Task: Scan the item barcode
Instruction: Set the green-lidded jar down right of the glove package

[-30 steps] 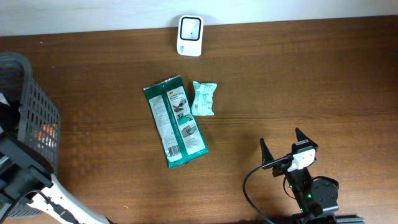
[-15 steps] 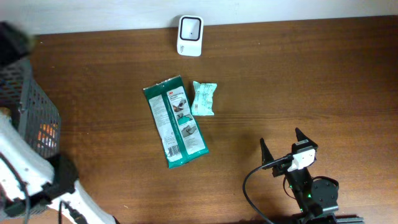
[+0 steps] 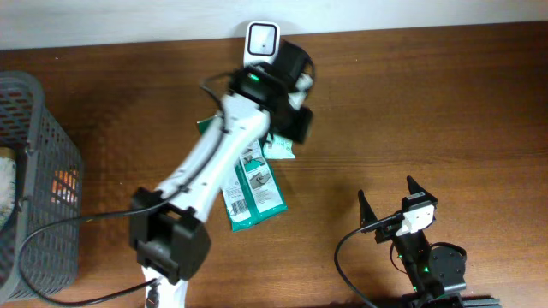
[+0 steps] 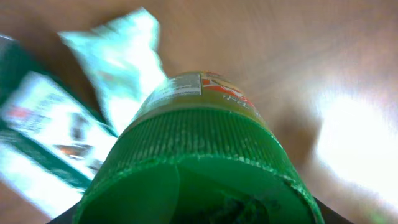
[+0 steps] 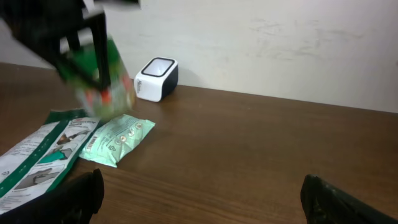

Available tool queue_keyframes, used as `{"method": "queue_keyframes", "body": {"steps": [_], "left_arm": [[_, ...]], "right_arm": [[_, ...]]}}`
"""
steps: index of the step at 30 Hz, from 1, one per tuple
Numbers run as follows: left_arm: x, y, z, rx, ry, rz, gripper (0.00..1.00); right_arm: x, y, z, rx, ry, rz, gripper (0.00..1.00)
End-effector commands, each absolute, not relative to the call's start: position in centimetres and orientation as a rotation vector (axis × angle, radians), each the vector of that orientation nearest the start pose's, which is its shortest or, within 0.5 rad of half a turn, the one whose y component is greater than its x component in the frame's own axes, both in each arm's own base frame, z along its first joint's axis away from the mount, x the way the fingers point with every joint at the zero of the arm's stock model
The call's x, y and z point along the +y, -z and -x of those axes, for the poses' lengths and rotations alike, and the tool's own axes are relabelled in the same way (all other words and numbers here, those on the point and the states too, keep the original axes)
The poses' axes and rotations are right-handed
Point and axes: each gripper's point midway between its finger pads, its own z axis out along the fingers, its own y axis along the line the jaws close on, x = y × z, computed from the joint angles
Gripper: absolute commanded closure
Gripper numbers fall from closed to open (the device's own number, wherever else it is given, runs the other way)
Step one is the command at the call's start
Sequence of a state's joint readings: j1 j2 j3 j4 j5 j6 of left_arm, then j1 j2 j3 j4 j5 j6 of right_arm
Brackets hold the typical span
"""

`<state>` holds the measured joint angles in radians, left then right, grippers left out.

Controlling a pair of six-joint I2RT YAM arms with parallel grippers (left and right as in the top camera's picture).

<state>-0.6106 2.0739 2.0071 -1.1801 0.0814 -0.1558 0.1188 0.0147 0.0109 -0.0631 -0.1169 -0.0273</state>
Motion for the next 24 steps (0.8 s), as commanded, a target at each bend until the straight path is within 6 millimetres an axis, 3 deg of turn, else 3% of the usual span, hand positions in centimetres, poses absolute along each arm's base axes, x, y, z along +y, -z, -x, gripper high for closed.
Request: {"method": "queue_keyframes", "body": {"steps": [1, 4, 6, 9, 12, 13, 14, 16, 17, 19, 20, 22, 24], "left_arm": [[-31.5, -11.7, -32.1, 2.865, 0.262, -0.778, 0.47], [-32.0, -7.8, -29.8, 2.927, 0.245, -0.747, 0.46], [-32.0, -6.0, -29.8, 2.920, 0.254, -0.730, 0.46], [-32.0, -5.4, -30.8, 2.874, 0.223, -0.713, 0.46], [-31.2, -5.3, -31.3, 2.863, 0.150, -0.702, 0.32], [-31.2, -5.3, -31.2, 2.864, 0.150, -0.702, 0.12], [-31.2, -5.3, -31.2, 2.864, 0.150, -0.702, 0.00], [-31.2, -5.8, -31.6, 2.854, 0.153, -0.693, 0.01], [-31.2, -6.6, -32.2, 2.846, 0.161, -0.678, 0.01], [-30.2, -10.3, -34.2, 2.814, 0.167, -0.606, 0.01], [-27.9, -14.2, -36.5, 2.761, 0.116, -0.508, 0.01], [-23.8, -20.0, -38.9, 2.686, 0.067, -0.363, 0.01], [-17.2, -27.6, -40.4, 2.577, 0.070, -0.148, 0.01]], "right_arm": [[5.1, -15.8, -24.1, 1.629, -0.173, 0.214, 0.02], [5.1, -15.8, -24.1, 1.629, -0.173, 0.214, 0.02], [5.1, -15.8, -24.1, 1.629, -0.173, 0.214, 0.01], [5.1, -15.8, -24.1, 1.629, -0.173, 0.214, 0.02], [5.1, -15.8, -24.1, 1.629, -0.173, 0.214, 0.02], [5.1, -15.8, -24.1, 1.629, -0.173, 0.214, 0.02], [5.1, -15.8, -24.1, 1.629, -0.173, 0.214, 0.01], [5.1, -15.8, -24.1, 1.629, -0.173, 0.214, 0.02], [5.1, -15.8, -24.1, 1.629, -0.173, 0.214, 0.02], [5.1, -15.8, -24.1, 1.629, -0.173, 0.214, 0.02], [5.1, -15.8, -24.1, 1.629, -0.173, 0.214, 0.02], [5.1, -15.8, -24.1, 1.629, -0.173, 0.214, 0.02], [5.1, -15.8, -24.1, 1.629, -0.173, 0.214, 0.02]]}}
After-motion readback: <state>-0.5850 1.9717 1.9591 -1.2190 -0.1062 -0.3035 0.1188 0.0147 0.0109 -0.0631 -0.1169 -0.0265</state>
